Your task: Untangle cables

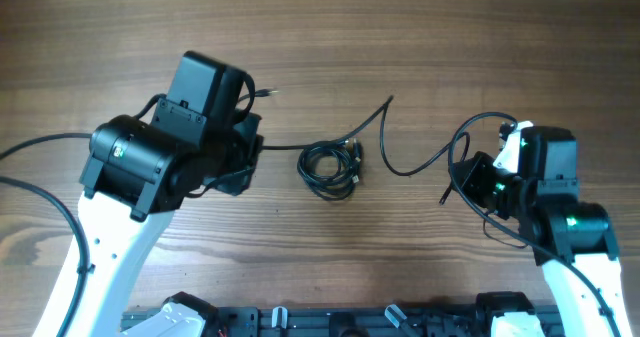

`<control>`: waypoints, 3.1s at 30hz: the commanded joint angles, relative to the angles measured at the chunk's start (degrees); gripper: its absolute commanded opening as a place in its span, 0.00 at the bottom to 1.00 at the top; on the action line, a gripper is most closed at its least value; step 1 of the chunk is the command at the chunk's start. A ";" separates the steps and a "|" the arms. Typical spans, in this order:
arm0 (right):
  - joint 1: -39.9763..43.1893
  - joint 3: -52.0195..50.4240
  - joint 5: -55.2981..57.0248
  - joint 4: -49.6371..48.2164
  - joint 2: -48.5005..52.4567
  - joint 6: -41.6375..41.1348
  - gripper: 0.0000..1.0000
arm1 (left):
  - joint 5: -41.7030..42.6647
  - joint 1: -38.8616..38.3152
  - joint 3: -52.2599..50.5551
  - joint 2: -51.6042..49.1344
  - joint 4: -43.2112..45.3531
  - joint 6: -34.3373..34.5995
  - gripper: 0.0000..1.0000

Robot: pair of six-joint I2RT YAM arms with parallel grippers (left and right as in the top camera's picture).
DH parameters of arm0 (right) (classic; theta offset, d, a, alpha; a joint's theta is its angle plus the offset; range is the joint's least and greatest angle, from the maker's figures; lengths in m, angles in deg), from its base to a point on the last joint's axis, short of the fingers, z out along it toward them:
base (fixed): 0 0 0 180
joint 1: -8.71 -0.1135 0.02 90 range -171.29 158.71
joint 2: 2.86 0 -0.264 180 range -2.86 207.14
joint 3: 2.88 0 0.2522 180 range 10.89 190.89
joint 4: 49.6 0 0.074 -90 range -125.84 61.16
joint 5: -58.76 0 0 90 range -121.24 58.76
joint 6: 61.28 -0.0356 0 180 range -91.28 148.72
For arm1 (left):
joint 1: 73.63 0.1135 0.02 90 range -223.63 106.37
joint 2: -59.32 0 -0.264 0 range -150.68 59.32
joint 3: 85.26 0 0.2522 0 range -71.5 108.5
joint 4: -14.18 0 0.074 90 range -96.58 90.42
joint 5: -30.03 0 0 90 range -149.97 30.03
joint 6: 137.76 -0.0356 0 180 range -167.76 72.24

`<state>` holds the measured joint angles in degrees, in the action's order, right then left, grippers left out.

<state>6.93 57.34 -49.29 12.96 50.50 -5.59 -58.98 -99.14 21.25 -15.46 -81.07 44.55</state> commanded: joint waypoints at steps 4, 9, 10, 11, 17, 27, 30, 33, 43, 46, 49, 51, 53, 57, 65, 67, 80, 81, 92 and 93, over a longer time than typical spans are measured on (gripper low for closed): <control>0.13 0.68 3.26 0.15 6.29 -0.20 0.04 | -27.54 0.42 0.68 -0.02 -6.95 -0.35 0.04; 0.13 0.68 3.54 0.52 8.96 -0.20 0.04 | -36.28 0.44 0.68 -0.22 -10.36 1.40 0.04; 0.15 0.68 4.13 0.46 9.05 -0.22 0.04 | -37.44 0.76 0.68 -0.24 -11.06 1.38 0.04; 0.15 0.68 5.25 0.42 9.05 -0.24 0.04 | -38.42 1.38 0.68 -0.24 -11.76 1.38 0.04; 0.15 0.68 9.53 0.31 9.05 -0.42 0.04 | -39.65 11.10 0.68 -0.24 -14.40 1.07 0.04; 0.13 0.68 16.15 -0.28 9.05 1.36 0.04 | -40.33 23.56 0.57 -0.31 -14.99 -0.66 0.04; 0.13 0.68 15.74 -0.28 9.05 1.36 0.04 | -40.33 26.05 0.57 -0.35 -14.99 -2.19 0.04; 0.13 0.68 15.28 -0.28 9.05 1.33 0.04 | -40.33 27.76 0.57 -0.37 -14.99 -2.34 0.04; 0.13 0.68 11.15 -0.42 9.05 1.29 0.04 | -40.33 28.96 0.28 -2.16 -15.02 -3.43 0.04; 0.13 0.68 8.76 -0.57 9.05 1.07 0.04 | -40.28 28.96 -0.63 -2.58 -14.99 -3.63 0.04; 0.13 0.68 8.76 -0.52 9.07 1.03 0.04 | -40.33 28.98 -0.70 -2.67 -14.99 -3.65 0.04; 0.13 0.68 8.79 -0.31 9.07 -1.68 0.04 | -40.33 29.20 -0.72 -2.67 -15.02 -3.65 0.04; 0.13 0.68 8.79 -0.24 9.07 -3.82 0.04 | -40.35 29.29 -0.72 -2.71 -15.02 -3.65 0.04; 0.13 0.68 9.03 -0.31 9.07 -5.35 0.04 | -40.35 29.29 -0.72 -2.71 -14.99 -5.16 0.04; 0.13 0.68 12.11 0.02 9.07 -6.82 0.05 | -40.98 29.29 -0.72 -2.75 -15.02 -5.16 0.04; 0.13 0.68 14.43 0.39 9.07 -6.99 0.04 | -40.96 29.29 -0.72 -2.75 -15.02 -5.16 0.04; 0.15 0.68 21.29 0.35 9.07 -9.33 0.04 | -40.89 29.29 -0.72 -2.86 -14.99 -6.03 0.04; 0.13 0.68 21.29 0.35 9.07 -9.35 0.04 | -40.85 29.29 -0.72 -2.86 -15.02 -6.25 0.04; 0.15 0.68 27.71 0.15 9.07 -9.22 0.04 | -40.30 29.29 -0.72 -2.86 -14.99 -6.64 0.04; 0.13 0.68 27.71 0.15 9.07 -9.22 0.04 | -40.30 29.29 -0.72 -2.86 -14.99 -6.62 0.04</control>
<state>6.86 57.34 -27.63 13.22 59.18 -13.54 -95.24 -70.51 20.97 -18.11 -96.00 38.34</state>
